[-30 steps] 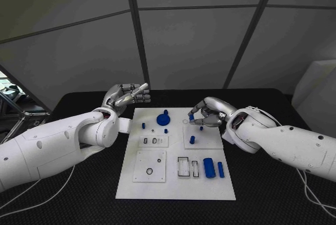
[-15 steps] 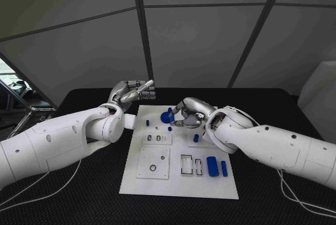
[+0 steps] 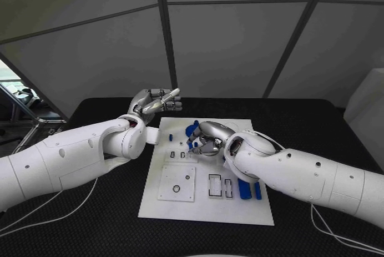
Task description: Assemble the parts on the task board
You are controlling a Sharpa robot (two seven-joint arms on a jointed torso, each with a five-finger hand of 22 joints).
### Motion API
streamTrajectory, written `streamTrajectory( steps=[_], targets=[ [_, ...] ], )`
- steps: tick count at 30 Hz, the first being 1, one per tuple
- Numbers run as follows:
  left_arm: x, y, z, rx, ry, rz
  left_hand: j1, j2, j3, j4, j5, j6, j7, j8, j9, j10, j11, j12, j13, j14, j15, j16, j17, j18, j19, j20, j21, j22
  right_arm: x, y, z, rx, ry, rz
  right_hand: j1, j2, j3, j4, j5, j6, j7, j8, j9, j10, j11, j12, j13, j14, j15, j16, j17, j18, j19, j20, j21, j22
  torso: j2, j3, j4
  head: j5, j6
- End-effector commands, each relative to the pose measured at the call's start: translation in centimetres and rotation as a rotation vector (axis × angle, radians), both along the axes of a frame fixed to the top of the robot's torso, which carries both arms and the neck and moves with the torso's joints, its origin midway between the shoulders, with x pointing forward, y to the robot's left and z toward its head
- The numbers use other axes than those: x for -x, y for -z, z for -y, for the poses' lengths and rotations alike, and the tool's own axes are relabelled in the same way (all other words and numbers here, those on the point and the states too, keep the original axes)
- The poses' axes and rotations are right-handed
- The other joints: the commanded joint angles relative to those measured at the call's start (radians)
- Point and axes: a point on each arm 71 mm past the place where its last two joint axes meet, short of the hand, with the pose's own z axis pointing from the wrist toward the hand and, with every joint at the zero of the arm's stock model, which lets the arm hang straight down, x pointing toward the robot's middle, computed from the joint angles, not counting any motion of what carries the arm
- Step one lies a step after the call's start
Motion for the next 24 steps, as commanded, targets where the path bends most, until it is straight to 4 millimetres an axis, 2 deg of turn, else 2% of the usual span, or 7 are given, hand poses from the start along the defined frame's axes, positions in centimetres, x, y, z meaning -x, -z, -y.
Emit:
streamTrajectory(
  steps=[1,24],
  targets=[
    [0.0,-0.2,0.2,0.003,0.014,0.006,0.006,0.003,0.002,-0.007,-0.001,0.002,0.003,-0.006,-0.001,-0.001,0.006,-0.006,0.000,0.003,0.002,-0.004,0.001,0.003,-0.005,0.000,0.006,0.001,0.1,0.3,-0.3,0.043,0.003,0.008,0.005,0.009,0.005,-0.001,0.004,0.015,-0.005,0.006,0.005,0.009,-0.005,-0.004,0.138,0.097,-0.004,0.004,0.234,-0.003,0.040,-0.005,0.003,0.186,0.000,0.0002,0.0005,0.003,-0.002],
    [-0.1,-0.1,0.3,0.003,0.017,0.003,0.006,0.003,0.002,-0.007,-0.001,0.002,0.003,-0.006,-0.001,-0.001,0.006,-0.006,0.000,0.003,0.002,-0.004,0.001,0.003,-0.005,0.000,0.006,0.001,0.4,1.6,-1.3,0.086,-0.013,-0.004,0.000,0.004,0.004,-0.002,0.002,0.014,-0.003,0.006,0.005,0.008,-0.004,-0.005,0.137,0.097,-0.003,0.003,0.231,-0.003,0.038,-0.005,0.002,0.184,0.000,-0.0001,-0.0001,0.010,-0.011]
  ],
)
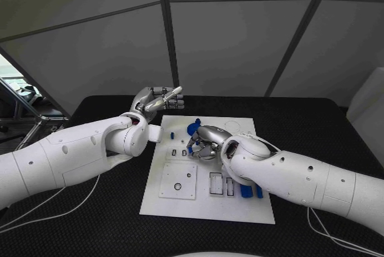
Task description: Assemble the parts on the task board
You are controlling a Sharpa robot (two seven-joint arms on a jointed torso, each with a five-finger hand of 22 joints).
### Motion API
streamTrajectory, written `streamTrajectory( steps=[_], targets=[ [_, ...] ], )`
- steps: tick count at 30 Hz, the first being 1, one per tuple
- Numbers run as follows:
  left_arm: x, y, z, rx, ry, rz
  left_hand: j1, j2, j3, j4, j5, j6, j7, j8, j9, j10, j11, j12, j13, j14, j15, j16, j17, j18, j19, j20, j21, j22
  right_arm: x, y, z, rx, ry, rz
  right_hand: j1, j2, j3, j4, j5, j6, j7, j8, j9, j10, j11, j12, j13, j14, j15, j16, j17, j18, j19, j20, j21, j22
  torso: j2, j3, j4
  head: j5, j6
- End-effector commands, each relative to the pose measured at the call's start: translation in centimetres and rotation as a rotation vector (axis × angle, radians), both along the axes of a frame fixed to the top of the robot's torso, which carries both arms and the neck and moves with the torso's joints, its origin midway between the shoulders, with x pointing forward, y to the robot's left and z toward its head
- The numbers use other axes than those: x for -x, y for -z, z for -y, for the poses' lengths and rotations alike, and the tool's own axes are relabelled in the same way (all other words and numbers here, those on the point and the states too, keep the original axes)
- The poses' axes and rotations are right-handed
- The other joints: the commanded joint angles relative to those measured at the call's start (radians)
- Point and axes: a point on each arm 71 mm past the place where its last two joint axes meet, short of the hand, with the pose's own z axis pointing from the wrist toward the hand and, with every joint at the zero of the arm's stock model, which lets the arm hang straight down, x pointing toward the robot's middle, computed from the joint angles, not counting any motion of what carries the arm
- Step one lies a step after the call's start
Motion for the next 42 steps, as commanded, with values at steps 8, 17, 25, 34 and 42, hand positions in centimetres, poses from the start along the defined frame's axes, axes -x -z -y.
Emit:
streamTrajectory(
  steps=[8,17,25,34,42],
  targets=[
    [-0.05,-0.16,0.18,0.003,0.014,0.006,0.006,0.003,0.002,-0.007,-0.001,0.002,0.003,-0.006,-0.001,-0.001,0.006,-0.006,0.000,0.003,0.002,-0.004,0.002,0.003,-0.005,0.000,0.006,0.001,0.17,0.22,-0.32,0.026,-0.020,-0.003,-0.010,0.005,0.004,-0.002,0.000,0.009,-0.006,0.003,0.004,0.008,-0.003,-0.006,0.136,0.097,-0.003,0.003,0.231,-0.003,0.038,-0.005,0.002,0.184,0.000,-0.0001,-0.0007,0.000,-0.004],
    [-0.06,-0.14,0.16,0.002,0.014,0.005,0.006,0.003,0.002,-0.007,-0.001,0.002,0.003,-0.006,-0.001,-0.001,0.006,-0.006,0.000,0.003,0.002,-0.004,0.002,0.003,-0.005,0.000,0.006,0.001,0.14,0.42,-0.37,0.040,-0.022,-0.012,-0.015,0.001,0.003,-0.002,-0.002,0.007,-0.005,0.002,0.003,0.006,-0.002,-0.008,0.135,0.097,-0.002,0.003,0.230,-0.002,0.036,-0.005,0.001,0.182,0.000,0.0003,-0.0011,-0.001,-0.005],
    [-0.08,-0.13,0.16,0.002,0.014,0.004,0.006,0.003,0.002,-0.007,-0.001,0.002,0.003,-0.006,-0.001,-0.001,0.006,-0.006,0.000,0.003,0.002,-0.004,0.002,0.003,-0.005,0.000,0.006,0.001,0.06,0.68,-0.37,0.062,-0.024,-0.028,-0.026,-0.004,0.004,0.000,-0.006,-0.007,0.001,-0.007,0.000,0.000,0.002,-0.016,0.128,0.096,0.001,0.002,0.228,-0.001,0.033,-0.003,-0.001,0.178,0.000,-0.0001,-0.0006,-0.002,-0.007],
    [-0.09,-0.11,0.13,0.002,0.015,0.003,0.005,0.004,0.001,-0.008,-0.002,0.002,0.003,-0.007,-0.001,-0.001,0.006,-0.006,0.000,0.003,0.002,-0.005,0.003,0.003,-0.005,0.000,0.006,0.001,-0.18,0.84,-0.17,0.069,-0.018,-0.029,-0.038,-0.014,0.005,0.001,-0.008,-0.041,0.015,-0.028,-0.008,-0.007,0.014,-0.024,0.121,0.096,0.010,0.002,0.229,-0.001,0.030,0.004,-0.003,0.175,0.000,0.0001,-0.0009,-0.001,-0.008],
    [-0.11,-0.10,0.11,0.002,0.014,0.002,0.005,0.004,0.001,-0.008,-0.002,0.002,0.003,-0.007,-0.001,-0.001,0.006,-0.006,0.000,0.003,0.002,-0.005,0.003,0.003,-0.005,0.000,0.006,0.001,-0.13,0.81,-0.25,0.071,-0.020,-0.026,-0.037,-0.015,0.006,0.000,-0.007,-0.042,0.015,-0.028,-0.008,-0.007,0.015,-0.024,0.122,0.096,0.011,0.002,0.229,-0.001,0.030,0.005,-0.003,0.175,0.000,0.0003,-0.0009,0.000,-0.010]
  ],
)
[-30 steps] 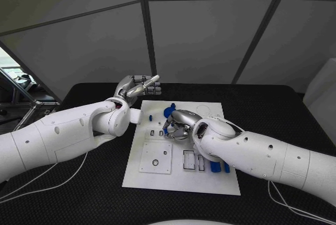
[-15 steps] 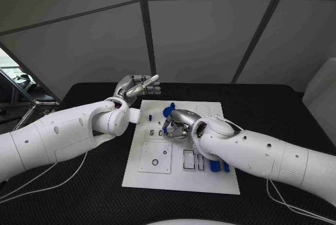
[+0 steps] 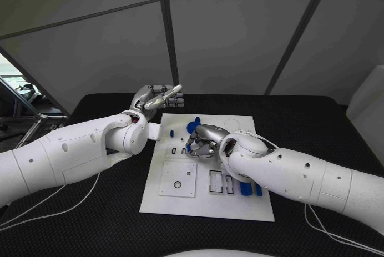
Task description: Assemble the parts on the task board
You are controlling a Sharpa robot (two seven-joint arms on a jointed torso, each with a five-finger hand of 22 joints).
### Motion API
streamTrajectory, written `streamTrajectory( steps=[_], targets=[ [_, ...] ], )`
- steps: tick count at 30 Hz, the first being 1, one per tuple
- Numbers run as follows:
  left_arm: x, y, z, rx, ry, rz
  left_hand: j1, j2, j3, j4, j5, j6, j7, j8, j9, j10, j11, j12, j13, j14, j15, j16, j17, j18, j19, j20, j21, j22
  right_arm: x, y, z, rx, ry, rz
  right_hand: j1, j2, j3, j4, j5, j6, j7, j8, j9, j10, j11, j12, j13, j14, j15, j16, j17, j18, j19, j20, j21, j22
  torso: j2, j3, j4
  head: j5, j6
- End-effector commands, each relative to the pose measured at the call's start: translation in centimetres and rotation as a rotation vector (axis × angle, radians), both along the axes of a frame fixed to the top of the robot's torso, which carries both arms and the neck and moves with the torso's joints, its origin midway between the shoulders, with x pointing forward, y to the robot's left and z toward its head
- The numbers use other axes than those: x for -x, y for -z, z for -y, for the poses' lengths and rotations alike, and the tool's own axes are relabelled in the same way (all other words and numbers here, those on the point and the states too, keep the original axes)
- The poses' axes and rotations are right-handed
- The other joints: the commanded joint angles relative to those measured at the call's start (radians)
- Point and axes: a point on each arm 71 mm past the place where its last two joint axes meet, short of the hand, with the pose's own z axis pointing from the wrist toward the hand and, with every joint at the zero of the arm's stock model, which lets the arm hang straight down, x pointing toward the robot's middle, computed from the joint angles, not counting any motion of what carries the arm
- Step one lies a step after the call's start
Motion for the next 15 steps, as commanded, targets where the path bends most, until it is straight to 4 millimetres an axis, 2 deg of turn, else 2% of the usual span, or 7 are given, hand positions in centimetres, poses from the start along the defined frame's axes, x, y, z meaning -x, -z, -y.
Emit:
streamTrajectory(
  steps=[1,5,15],
  targets=[
    [-0.03,-0.17,0.14,0.002,0.012,0.007,0.005,0.004,-0.002,-0.005,-0.002,0.002,0.003,-0.007,-0.001,-0.001,0.006,-0.006,0.000,0.003,0.002,-0.005,0.001,0.003,-0.005,0.000,0.006,0.001,0.08,0.55,0.16,0.038,-0.002,-0.017,0.004,-0.011,0.002,0.000,-0.001,-0.006,0.000,-0.002,0.001,-0.001,0.009,-0.006,0.122,0.100,0.007,0.002,0.229,-0.001,0.030,0.005,-0.003,0.175,0.000,0.0003,0.0000,0.000,-0.001],
    [-0.03,-0.16,0.14,0.002,0.012,0.007,0.005,0.004,-0.002,-0.005,-0.002,0.002,0.003,-0.007,-0.001,-0.001,0.006,-0.006,0.000,0.003,0.002,-0.005,0.001,0.003,-0.005,0.000,0.006,0.001,0.11,0.53,0.15,0.041,-0.002,-0.013,0.004,-0.014,0.002,-0.001,-0.001,-0.008,0.001,-0.003,0.001,-0.003,0.010,-0.007,0.121,0.100,0.008,0.002,0.229,-0.001,0.030,0.006,-0.003,0.176,0.000,0.0006,0.0000,0.000,-0.002],
    [-0.04,-0.15,0.12,0.002,0.012,0.006,0.005,0.004,-0.002,-0.005,-0.002,0.002,0.003,-0.007,-0.001,-0.001,0.006,-0.006,0.000,0.003,0.002,-0.005,0.001,0.003,-0.005,0.000,0.006,0.001,0.14,0.42,0.12,0.040,0.001,-0.001,-0.011,-0.041,-0.007,-0.004,-0.016,-0.021,0.009,-0.010,0.001,-0.006,0.017,-0.010,0.118,0.100,0.015,0.002,0.229,-0.001,0.030,0.013,-0.003,0.176,0.000,0.0003,0.0000,-0.001,-0.003]
  ],
)
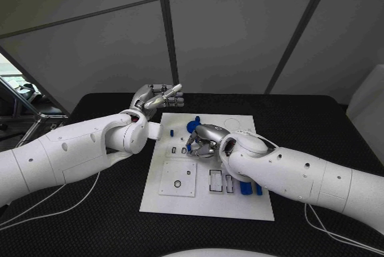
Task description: Assemble the parts on the task board
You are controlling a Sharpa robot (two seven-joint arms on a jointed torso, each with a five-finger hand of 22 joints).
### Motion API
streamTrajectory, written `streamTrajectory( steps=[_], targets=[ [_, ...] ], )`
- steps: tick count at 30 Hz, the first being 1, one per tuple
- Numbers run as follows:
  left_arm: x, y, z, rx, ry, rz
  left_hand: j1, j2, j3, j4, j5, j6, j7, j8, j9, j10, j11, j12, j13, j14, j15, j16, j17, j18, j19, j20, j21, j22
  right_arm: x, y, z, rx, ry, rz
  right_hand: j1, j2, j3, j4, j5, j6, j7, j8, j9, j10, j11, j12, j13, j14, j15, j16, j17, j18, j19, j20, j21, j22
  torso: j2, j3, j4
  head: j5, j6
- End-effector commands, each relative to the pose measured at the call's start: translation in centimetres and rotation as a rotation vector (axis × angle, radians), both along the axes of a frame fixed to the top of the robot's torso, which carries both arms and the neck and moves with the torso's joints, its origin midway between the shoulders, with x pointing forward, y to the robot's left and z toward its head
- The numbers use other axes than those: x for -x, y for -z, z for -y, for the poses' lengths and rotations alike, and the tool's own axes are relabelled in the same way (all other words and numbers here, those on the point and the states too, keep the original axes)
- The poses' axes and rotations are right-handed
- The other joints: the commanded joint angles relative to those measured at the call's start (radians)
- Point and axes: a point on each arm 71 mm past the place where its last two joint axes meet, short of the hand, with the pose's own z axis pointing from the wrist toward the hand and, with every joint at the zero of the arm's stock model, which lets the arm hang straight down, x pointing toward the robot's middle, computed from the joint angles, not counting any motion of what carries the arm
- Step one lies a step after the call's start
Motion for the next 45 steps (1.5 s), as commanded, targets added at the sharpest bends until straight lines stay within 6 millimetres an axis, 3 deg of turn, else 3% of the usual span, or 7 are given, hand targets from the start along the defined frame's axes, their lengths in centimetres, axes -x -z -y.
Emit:
streamTrajectory(
  steps=[1,18,25,31,38,42,45],
  targets=[
    [0.0,-0.2,0.1,0.003,0.012,0.008,0.005,0.004,-0.002,-0.005,-0.002,0.002,0.003,-0.007,-0.001,-0.001,0.006,-0.006,0.000,0.003,0.002,-0.005,0.001,0.003,-0.005,0.000,0.006,0.001,0.1,0.4,0.1,0.028,0.002,-0.007,-0.009,-0.017,-0.007,0.002,-0.010,-0.010,0.001,-0.005,-0.001,0.000,0.011,-0.006,0.117,0.100,0.009,0.002,0.229,-0.001,0.031,0.008,-0.003,0.176,0.000,0.0000,0.0000,-0.001,0.000],
    [0.0,-0.2,0.1,0.002,0.012,0.007,0.005,0.004,-0.002,-0.005,-0.002,0.002,0.003,-0.007,-0.001,-0.001,0.006,-0.006,0.000,0.003,0.002,-0.005,0.001,0.003,-0.005,0.000,0.006,0.001,0.0,0.2,0.1,0.009,0.015,0.011,-0.041,-0.038,-0.039,0.018,-0.028,-0.031,0.005,-0.013,-0.001,-0.009,0.016,-0.017,0.107,0.099,0.013,0.000,0.226,0.000,0.029,0.014,-0.005,0.174,-0.001,-0.0001,0.0004,-0.001,-0.002],
    [0.0,-0.1,0.1,0.002,0.012,0.006,0.006,0.006,-0.002,-0.006,-0.001,0.002,0.003,-0.008,-0.001,-0.001,0.006,-0.007,-0.001,0.003,0.002,-0.007,0.002,0.003,-0.006,0.000,0.007,0.001,-0.1,-0.1,0.2,-0.020,0.028,0.036,-0.081,-0.065,-0.100,0.050,-0.061,-0.081,0.014,-0.023,-0.004,-0.039,0.024,-0.053,0.074,0.099,0.021,0.000,0.226,0.001,0.028,0.020,-0.007,0.172,-0.001,-0.0001,0.0003,-0.001,-0.001],
    [-0.1,-0.1,0.0,0.001,0.012,0.004,0.006,0.006,-0.002,-0.006,-0.001,0.002,0.003,-0.008,-0.001,-0.001,0.006,-0.007,-0.001,0.003,0.002,-0.007,0.002,0.003,-0.006,0.000,0.007,0.001,-0.1,-0.7,0.2,-0.081,0.045,0.086,-0.062,-0.064,-0.131,0.063,-0.054,-0.125,0.024,-0.022,-0.004,-0.071,0.033,-0.092,0.037,0.099,0.028,0.000,0.226,0.002,0.022,0.027,-0.011,0.166,0.000,0.0000,0.0004,-0.002,-0.001],
    [-0.1,-0.1,-0.2,-0.022,0.010,0.003,0.007,0.010,-0.002,-0.010,-0.001,0.010,-0.005,-0.005,0.000,0.002,0.002,-0.007,0.000,0.007,0.000,-0.008,0.005,0.004,-0.004,-0.001,0.009,0.001,0.4,-1.5,0.6,-0.152,0.025,0.140,-0.041,-0.051,-0.141,0.067,-0.026,-0.124,0.024,-0.013,-0.001,-0.069,0.033,-0.090,0.036,0.099,0.030,0.001,0.228,0.002,0.022,0.030,-0.011,0.166,-0.003,0.0003,0.0004,-0.001,0.004],
    [-0.2,0.1,-0.4,-0.064,0.025,-0.006,0.004,0.016,-0.006,-0.017,-0.001,0.028,-0.018,-0.003,0.001,0.035,-0.012,0.004,0.004,0.052,-0.016,0.005,0.023,0.006,0.032,-0.014,0.032,0.010,1.4,-2.3,1.4,-0.204,-0.033,0.159,-0.031,-0.045,-0.145,0.068,-0.015,-0.111,0.020,-0.004,0.002,-0.068,0.031,-0.089,0.035,0.098,0.028,-0.002,0.222,0.006,0.011,0.029,-0.018,0.153,-0.007,0.0012,-0.0038,0.006,0.009],
    [-0.1,0.4,-0.7,-0.117,0.065,-0.032,0.027,0.029,0.015,-0.035,0.000,0.046,-0.030,-0.001,0.001,0.097,-0.031,0.025,0.014,0.100,-0.037,0.024,0.045,0.007,0.061,-0.031,0.051,0.018,2.2,-3.2,2.3,-0.235,-0.117,0.165,-0.012,-0.032,-0.143,0.062,0.000,-0.077,0.011,0.016,0.008,-0.071,0.023,-0.093,0.030,0.087,0.022,-0.021,0.180,0.018,-0.029,0.025,-0.045,0.107,-0.012,0.0024,-0.0080,0.013,0.020]
  ],
)
